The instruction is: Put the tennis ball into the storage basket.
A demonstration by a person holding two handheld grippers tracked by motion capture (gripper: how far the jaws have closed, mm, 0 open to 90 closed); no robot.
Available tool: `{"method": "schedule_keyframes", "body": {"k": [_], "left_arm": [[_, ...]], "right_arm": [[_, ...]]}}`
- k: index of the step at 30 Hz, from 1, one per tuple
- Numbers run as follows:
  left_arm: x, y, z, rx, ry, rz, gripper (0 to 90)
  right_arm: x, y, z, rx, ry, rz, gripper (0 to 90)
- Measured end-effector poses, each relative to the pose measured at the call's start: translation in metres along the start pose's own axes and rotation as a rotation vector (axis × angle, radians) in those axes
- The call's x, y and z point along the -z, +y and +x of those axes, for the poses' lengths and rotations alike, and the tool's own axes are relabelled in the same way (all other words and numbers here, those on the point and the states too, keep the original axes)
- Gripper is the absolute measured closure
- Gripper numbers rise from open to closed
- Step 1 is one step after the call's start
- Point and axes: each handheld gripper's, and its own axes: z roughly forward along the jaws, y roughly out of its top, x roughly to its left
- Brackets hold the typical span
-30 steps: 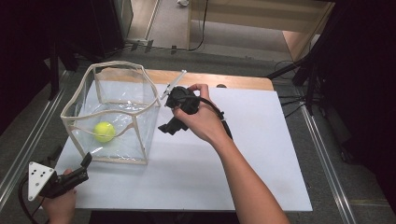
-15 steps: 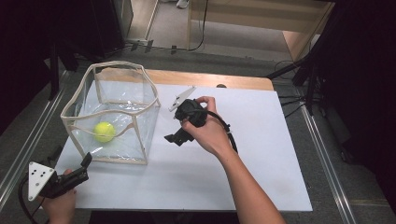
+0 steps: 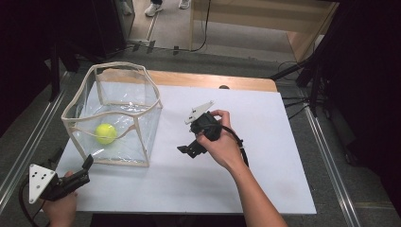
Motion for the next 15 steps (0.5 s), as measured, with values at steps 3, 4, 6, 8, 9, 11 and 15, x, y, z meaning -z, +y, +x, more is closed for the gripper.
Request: {"method": "schedule_keyframes", "body": {"k": [3,4,6,8,9,11,15], "left_arm": [[0.000,0.000,0.000,0.001,0.000,0.000,6.8],[0.000,0.000,0.000,0.001,0.000,-0.001,6.8],[0.000,0.000,0.000,0.001,0.000,0.000,6.8],[0.000,0.000,0.000,-0.001,0.000,0.001,6.8],[0.000,0.000,0.000,0.001,0.000,0.000,6.8],[0.000,0.000,0.000,0.000,0.000,0.000,6.8],[0.000,0.000,0.000,0.000,0.000,0.001,6.8]], "right_arm": [[0.002,-0.010,0.001,-0.013,-0.007,-0.008,0.0],[0.003,-0.013,0.001,-0.016,-0.010,-0.013,0.0],[0.004,-0.021,0.000,-0.025,-0.012,-0.022,0.0],[0.005,-0.028,0.000,-0.029,-0.016,-0.028,0.0],[0.006,-0.032,-0.001,-0.032,-0.020,-0.033,0.0],[0.007,-0.039,-0.001,-0.042,-0.024,-0.041,0.0],[0.009,-0.053,-0.002,-0.063,-0.034,-0.047,0.0]]}}
